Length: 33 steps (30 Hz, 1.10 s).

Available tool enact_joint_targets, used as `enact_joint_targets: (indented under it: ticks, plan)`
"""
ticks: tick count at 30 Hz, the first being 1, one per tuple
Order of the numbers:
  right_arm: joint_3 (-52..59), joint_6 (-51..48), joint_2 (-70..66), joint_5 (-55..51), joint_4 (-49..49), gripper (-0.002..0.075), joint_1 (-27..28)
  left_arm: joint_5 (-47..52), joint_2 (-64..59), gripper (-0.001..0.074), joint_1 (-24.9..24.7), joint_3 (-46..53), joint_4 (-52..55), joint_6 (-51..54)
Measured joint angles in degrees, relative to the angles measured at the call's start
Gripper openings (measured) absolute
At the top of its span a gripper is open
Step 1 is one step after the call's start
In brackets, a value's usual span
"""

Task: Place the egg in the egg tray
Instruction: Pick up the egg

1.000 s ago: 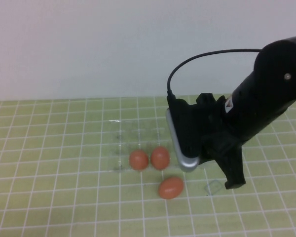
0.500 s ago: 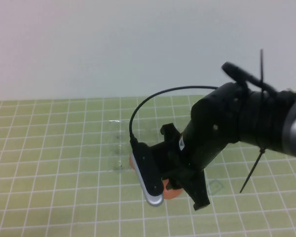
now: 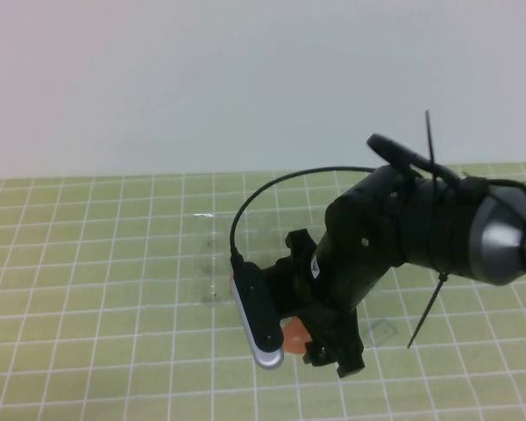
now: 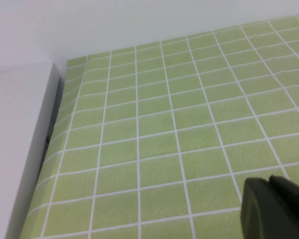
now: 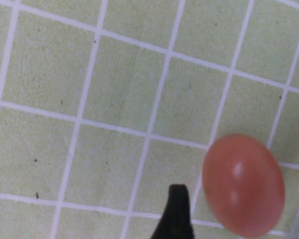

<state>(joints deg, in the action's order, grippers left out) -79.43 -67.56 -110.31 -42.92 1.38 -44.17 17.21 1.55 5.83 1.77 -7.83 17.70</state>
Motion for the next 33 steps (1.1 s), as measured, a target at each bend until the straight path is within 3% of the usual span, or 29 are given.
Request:
enact_joint_targets:
  ticks: [20, 23, 26, 33]
  plan:
    - [0.0, 5.1, -7.3, 3.5, -5.5, 0.0586, 0.0, 0.0, 0.0, 0.0000, 0.0, 0.0, 0.0, 0.0]
    - [0.0, 7.4, -7.8, 4.0, -6.0, 0.0531, 0.0, 0.0, 0.0, 0.0000, 0.0, 0.0, 0.0, 0.0]
    - [0.0, 8.9, -7.9, 4.5, -6.2, 0.0405, 0.0, 0.0, 0.0, 0.0000, 0.0, 0.0, 0.0, 0.0]
    - [-0.3, 10.3, -7.9, 4.1, -6.7, 0.0387, 0.0, 0.0, 0.0, 0.0000, 0.0, 0.0, 0.0, 0.0]
